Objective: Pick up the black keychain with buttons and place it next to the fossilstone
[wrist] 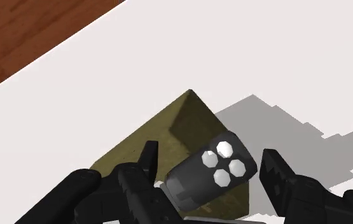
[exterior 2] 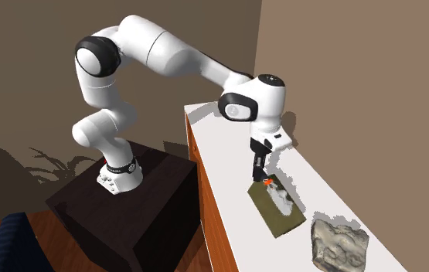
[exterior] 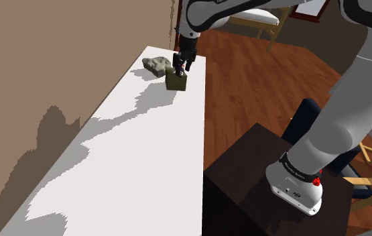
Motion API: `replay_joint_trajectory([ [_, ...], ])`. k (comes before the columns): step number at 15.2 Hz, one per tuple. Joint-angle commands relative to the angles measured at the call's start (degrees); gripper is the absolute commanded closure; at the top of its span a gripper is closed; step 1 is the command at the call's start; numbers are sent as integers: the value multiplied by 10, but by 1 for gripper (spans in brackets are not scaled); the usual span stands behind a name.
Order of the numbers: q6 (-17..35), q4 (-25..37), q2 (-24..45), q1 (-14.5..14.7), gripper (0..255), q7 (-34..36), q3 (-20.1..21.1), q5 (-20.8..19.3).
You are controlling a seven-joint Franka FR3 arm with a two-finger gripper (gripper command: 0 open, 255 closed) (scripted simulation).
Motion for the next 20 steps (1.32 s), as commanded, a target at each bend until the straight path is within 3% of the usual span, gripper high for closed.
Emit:
replay_joint_trajectory([
  [1,-2,7,6,-16,255,-28,-11,1],
  [11,-38,119,83,-78,255,-135,-53,-4],
  [20,22,85,109,-76,255,-131,-55,-11],
])
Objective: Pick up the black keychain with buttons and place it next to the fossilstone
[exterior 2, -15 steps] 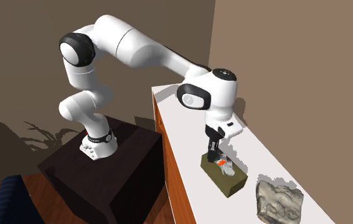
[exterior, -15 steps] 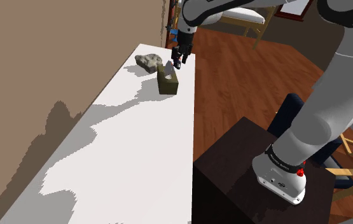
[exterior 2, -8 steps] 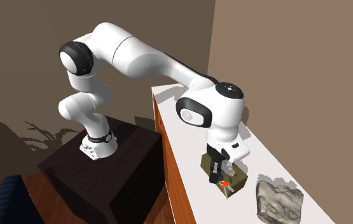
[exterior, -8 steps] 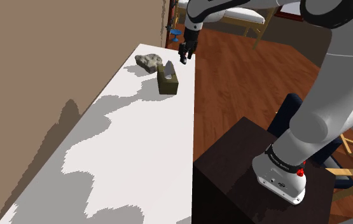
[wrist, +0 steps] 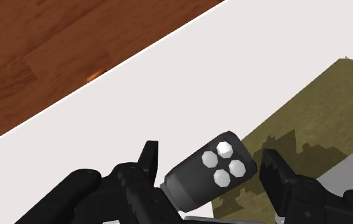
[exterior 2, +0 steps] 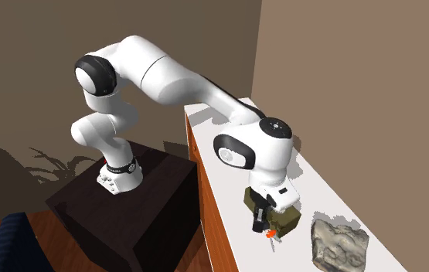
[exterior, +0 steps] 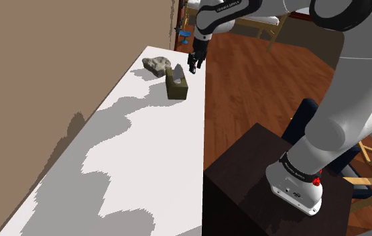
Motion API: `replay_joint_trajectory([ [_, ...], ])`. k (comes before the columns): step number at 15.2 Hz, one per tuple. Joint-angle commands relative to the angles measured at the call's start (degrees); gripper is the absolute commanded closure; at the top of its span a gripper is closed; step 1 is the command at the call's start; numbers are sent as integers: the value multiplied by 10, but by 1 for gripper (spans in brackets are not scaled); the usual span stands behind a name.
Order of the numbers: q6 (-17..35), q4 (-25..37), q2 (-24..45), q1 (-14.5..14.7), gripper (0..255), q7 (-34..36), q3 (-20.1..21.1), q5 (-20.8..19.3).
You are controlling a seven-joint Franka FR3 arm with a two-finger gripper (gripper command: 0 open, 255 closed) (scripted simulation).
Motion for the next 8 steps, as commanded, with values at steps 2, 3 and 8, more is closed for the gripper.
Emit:
replay_joint_trajectory([
  [2,20,-9,10,1,255,2,-1,-3],
  [3,26,-12,14,2,255,3,-1,-4],
  [8,57,-24,33,3,255,6,-4,-9],
])
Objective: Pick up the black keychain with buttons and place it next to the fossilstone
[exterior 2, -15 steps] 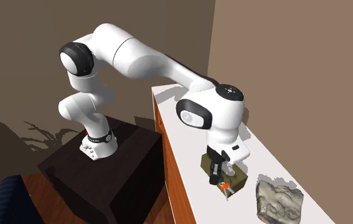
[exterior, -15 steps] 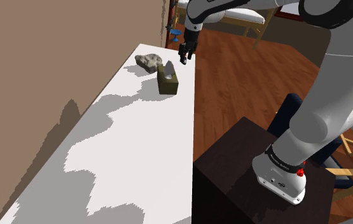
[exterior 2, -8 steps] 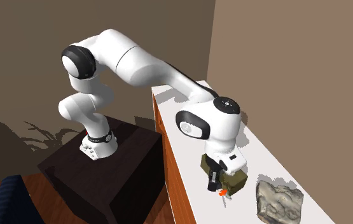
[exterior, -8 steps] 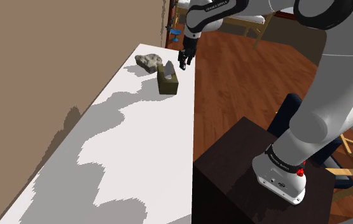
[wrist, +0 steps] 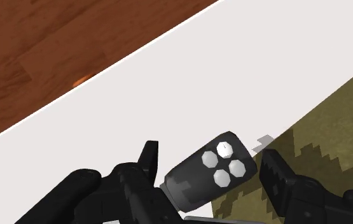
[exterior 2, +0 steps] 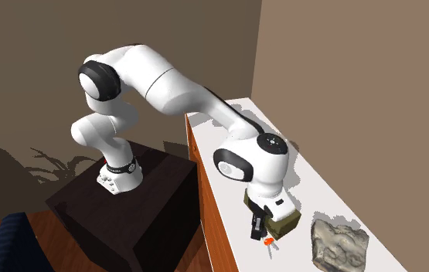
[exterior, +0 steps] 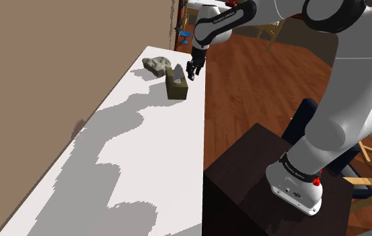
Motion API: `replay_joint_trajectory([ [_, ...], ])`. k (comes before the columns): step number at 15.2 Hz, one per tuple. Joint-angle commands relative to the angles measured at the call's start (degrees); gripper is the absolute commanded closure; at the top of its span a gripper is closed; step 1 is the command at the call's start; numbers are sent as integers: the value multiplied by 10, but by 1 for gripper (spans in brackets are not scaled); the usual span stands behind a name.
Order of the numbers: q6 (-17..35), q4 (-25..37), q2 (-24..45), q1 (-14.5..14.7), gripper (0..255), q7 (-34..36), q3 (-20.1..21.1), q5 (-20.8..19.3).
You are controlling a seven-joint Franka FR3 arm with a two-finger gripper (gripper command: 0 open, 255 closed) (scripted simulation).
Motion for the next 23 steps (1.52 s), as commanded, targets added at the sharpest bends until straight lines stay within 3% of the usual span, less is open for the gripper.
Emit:
replay_joint_trajectory([
  [1,12,-3,9,1,255,2,-1,-2],
  [8,51,-14,37,4,255,6,-5,-10],
  [15,51,-13,38,4,255,6,-5,-10],
  [16,50,-13,38,4,0,6,-5,-10],
  [21,51,-13,38,4,0,6,-5,-10],
  [23,22,-7,14,2,0,2,-2,-4],
])
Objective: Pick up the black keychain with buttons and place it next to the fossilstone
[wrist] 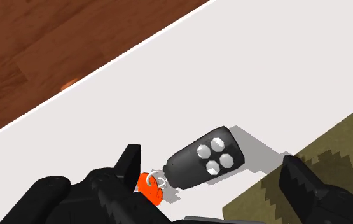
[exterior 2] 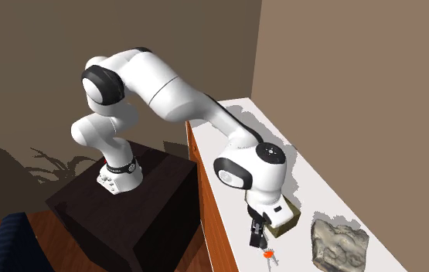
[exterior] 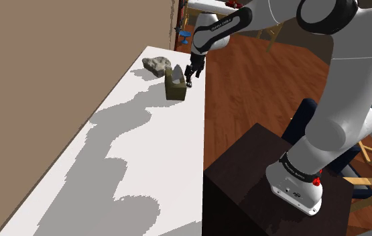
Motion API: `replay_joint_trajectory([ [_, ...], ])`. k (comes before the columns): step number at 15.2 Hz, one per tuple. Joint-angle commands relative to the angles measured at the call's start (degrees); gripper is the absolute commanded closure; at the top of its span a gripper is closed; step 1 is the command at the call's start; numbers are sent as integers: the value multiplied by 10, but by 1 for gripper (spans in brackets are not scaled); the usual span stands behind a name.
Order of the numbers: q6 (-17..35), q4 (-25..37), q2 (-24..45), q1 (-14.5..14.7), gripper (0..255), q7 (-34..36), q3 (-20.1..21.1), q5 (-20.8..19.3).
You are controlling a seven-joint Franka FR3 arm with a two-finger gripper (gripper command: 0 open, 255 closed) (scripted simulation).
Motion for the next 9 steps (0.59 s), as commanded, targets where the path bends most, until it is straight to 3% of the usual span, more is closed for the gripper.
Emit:
replay_joint_trajectory([
  [1,-25,4,-21,-2,0,-3,3,5],
  [9,-37,8,-29,-3,0,-5,4,7],
])
